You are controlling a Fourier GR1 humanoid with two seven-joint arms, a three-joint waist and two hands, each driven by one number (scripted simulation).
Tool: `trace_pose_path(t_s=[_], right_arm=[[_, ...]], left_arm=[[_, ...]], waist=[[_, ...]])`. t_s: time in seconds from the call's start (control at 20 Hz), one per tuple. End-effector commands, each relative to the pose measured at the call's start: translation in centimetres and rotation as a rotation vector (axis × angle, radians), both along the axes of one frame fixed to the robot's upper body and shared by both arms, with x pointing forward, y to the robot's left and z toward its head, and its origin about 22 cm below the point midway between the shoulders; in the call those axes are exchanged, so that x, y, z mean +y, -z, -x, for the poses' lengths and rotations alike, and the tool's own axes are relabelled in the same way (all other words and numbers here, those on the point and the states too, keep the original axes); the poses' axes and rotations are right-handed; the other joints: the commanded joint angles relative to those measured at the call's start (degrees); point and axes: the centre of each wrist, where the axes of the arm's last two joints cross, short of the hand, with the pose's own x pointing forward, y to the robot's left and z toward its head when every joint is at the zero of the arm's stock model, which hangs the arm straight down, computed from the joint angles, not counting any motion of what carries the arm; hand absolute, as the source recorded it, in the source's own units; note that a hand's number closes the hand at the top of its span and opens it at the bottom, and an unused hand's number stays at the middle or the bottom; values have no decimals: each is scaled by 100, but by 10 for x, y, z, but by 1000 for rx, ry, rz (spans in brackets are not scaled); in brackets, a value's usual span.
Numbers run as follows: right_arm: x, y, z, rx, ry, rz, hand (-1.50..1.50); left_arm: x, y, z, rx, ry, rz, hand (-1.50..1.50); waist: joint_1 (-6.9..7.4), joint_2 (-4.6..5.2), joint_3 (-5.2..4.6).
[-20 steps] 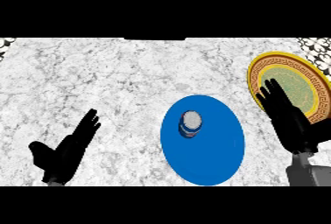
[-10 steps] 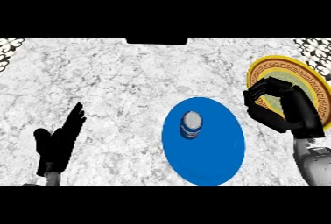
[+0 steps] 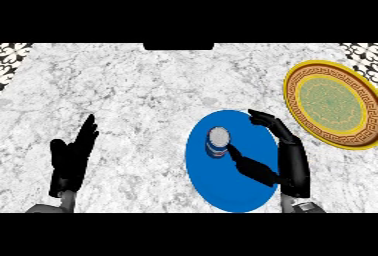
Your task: Pick the can from the plate and place it in the plate
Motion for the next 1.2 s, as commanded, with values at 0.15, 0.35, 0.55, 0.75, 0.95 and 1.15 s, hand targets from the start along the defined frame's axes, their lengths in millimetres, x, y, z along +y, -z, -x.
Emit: trace_pose_path(t_s=[0.15,0.35,0.55,0.75,0.95,1.15], right_arm=[[14,10,9,84,-90,336,-150],[-2,-22,-10,148,-6,590,-150],[1,-59,-19,268,-42,705,-150],[34,-70,-15,443,-138,799,-150],[48,-91,-31,560,-221,829,-150],[41,-78,-43,642,-250,834,-150]], left_arm=[[-6,-1,-7,1,0,0,0],[-14,-4,-7,18,-8,-9,0],[-15,2,-3,7,-2,-8,0],[-1,-5,-6,-10,2,-19,0],[-13,8,7,19,12,-4,0],[-3,-7,-10,6,-3,-18,0]], waist=[[43,1,-8],[58,-15,-19],[72,-2,-9],[108,-8,-9],[112,6,-3],[72,11,2]])
